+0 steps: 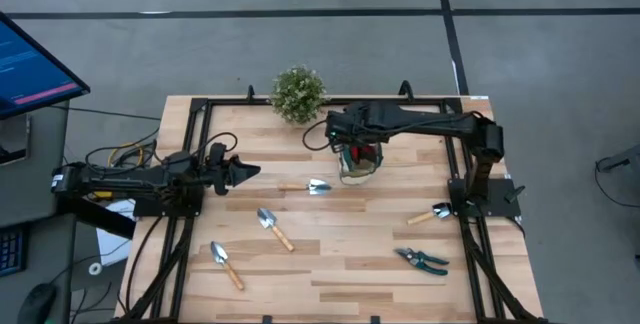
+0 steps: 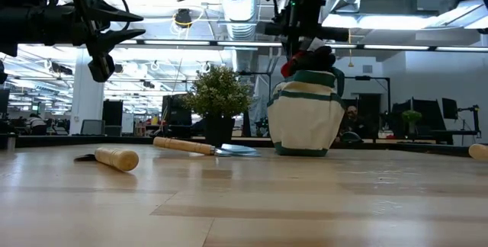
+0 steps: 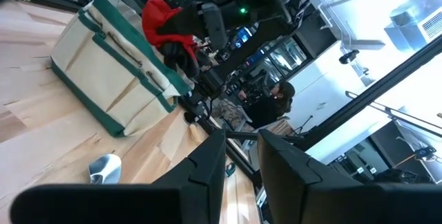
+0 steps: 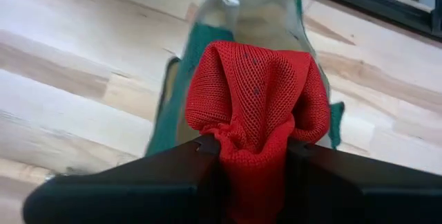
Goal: Pick & Place Garden tools in Gardening bag
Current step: Put the red gloves into the white gardening bag
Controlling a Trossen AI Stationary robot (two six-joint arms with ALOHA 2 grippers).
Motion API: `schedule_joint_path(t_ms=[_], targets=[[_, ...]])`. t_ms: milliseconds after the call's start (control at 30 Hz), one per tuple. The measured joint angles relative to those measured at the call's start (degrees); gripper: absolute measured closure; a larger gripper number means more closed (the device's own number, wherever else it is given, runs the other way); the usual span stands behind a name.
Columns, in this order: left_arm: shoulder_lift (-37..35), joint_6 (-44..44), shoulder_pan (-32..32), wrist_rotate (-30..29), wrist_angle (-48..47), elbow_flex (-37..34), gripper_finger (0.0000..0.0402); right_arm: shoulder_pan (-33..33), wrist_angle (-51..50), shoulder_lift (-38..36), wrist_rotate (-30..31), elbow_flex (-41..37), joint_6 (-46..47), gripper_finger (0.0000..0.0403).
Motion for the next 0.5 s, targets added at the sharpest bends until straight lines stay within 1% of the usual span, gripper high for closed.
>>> schedule_joint_path(t_ms=[100, 167, 500], targets=[[0.0, 0.0, 0.0, 0.0, 0.2, 0.0, 0.0316, 0.0, -0.1, 0.5, -0.1, -0.1, 0.0, 0.0345], [0.0, 0.0, 0.0, 0.0, 0.3, 0.0, 0.0316, 0.0, 0.2, 0.4, 0.0, -0.1, 0.0, 0.0333], [0.0, 0.0, 0.0, 0.0, 0.4, 0.0, 0.0316, -0.2, -0.7, 0.4, -0.2, 0.0, -0.1, 0.0219]])
